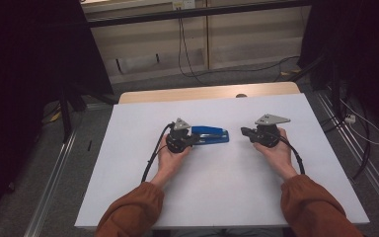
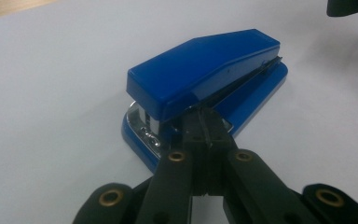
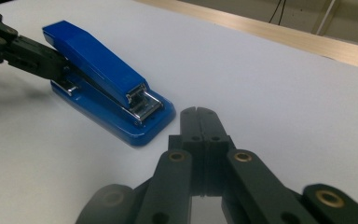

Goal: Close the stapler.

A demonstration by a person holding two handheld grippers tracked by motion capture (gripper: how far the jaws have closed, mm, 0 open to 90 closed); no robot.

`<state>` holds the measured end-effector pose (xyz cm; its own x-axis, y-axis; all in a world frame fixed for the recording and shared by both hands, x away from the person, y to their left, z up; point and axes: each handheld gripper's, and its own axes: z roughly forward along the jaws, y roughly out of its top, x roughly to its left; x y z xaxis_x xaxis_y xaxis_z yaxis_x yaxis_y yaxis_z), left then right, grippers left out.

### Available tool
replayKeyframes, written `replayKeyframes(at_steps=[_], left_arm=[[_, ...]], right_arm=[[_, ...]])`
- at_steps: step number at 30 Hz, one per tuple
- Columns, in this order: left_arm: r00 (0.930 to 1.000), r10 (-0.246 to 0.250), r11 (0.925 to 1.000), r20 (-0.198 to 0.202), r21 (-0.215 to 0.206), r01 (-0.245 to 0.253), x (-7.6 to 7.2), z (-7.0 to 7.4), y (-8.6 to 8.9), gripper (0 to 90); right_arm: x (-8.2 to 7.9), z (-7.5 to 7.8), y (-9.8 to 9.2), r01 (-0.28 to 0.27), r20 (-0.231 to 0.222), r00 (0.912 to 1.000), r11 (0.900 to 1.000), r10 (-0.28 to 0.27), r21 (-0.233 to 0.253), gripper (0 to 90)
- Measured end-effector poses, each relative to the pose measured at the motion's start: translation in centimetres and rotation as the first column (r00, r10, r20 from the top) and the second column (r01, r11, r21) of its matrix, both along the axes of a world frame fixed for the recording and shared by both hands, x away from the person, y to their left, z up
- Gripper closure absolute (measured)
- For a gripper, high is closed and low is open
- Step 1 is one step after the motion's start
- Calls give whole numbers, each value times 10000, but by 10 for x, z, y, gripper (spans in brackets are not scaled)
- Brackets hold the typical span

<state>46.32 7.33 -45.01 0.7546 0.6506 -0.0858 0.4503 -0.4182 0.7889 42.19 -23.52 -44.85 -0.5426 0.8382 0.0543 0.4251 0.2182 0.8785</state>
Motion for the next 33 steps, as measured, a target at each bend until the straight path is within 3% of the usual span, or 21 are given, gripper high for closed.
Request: replayKeyframes(at_steps=[8,10,16,19,22,26,30,33], left_arm=[[9996,-213,9993,-186,-307,207,-5,2,-2,882],[9993,-227,9981,-311,-585,209,-7,4,-1,855],[9992,-194,9962,-354,-852,163,-11,5,5,798],[9996,-105,9962,-273,-861,81,-13,7,8,663],[9998,-75,9966,-164,-819,62,-14,8,12,617],[9997,231,9962,-63,-836,-235,-16,10,18,473],[9985,555,9925,1,-1094,-551,-17,13,22,311],[9971,716,9937,246,-884,-692,-19,15,25,199]], right_arm=[[-4,0,-3,3,33,10000,9998,-3,177,885],[-6,1,-3,41,54,10000,9997,-42,246,868],[-11,6,-8,175,137,9997,9981,-183,594,779],[-14,8,-11,222,206,9995,9978,-235,631,708],[-17,8,-13,294,78,9995,9970,-300,714,599],[-19,11,-15,457,43,9989,9959,-462,787,445],[-21,12,-14,385,-100,9992,9964,-378,760,330],[-22,11,-12,419,-276,9988,9959,-398,799,218]])
